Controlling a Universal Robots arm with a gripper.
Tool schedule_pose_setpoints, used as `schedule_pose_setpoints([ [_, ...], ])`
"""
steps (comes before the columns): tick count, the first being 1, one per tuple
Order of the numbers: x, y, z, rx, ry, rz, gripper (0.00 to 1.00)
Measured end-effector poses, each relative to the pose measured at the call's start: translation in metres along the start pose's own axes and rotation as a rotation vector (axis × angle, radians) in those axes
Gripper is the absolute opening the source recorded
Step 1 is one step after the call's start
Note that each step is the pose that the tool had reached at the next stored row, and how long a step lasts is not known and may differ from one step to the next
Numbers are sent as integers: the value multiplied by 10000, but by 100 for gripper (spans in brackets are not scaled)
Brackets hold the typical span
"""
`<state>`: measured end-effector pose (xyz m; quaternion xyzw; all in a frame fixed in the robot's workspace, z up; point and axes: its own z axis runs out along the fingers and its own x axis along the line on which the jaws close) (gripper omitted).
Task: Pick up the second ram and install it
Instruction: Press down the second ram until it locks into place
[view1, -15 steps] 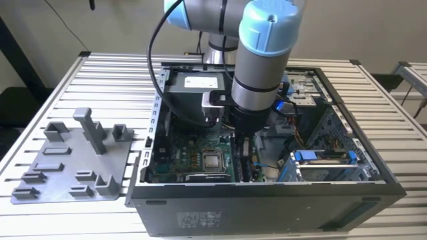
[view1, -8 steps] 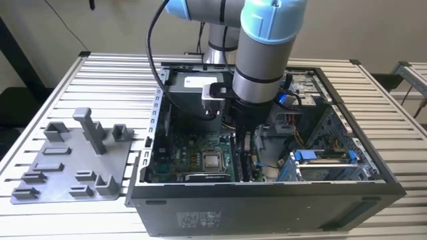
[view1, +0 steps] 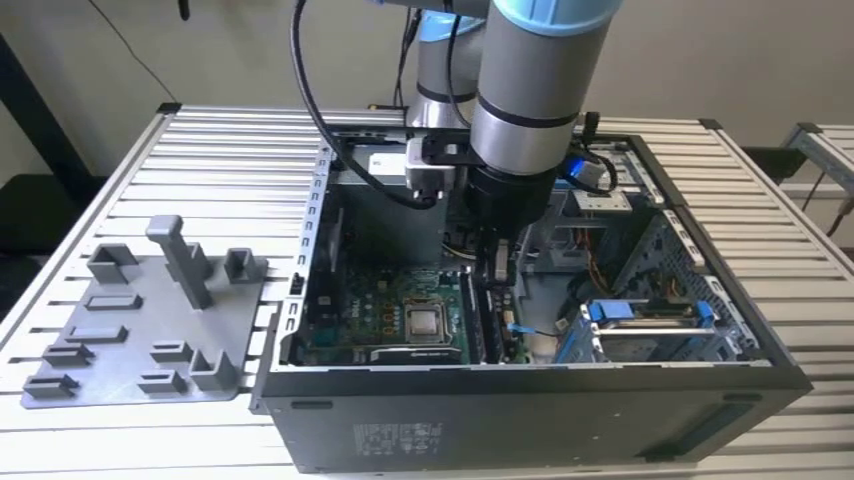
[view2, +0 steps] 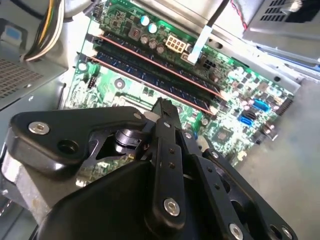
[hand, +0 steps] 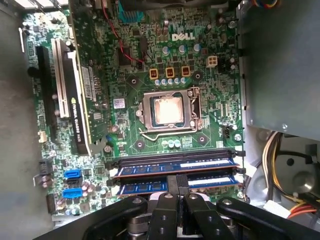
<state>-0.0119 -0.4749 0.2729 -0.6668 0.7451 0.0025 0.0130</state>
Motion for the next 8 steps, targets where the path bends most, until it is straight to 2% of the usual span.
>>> schedule_pose_setpoints([
  [8, 0, 0, -14, 0, -2, 0, 11],
])
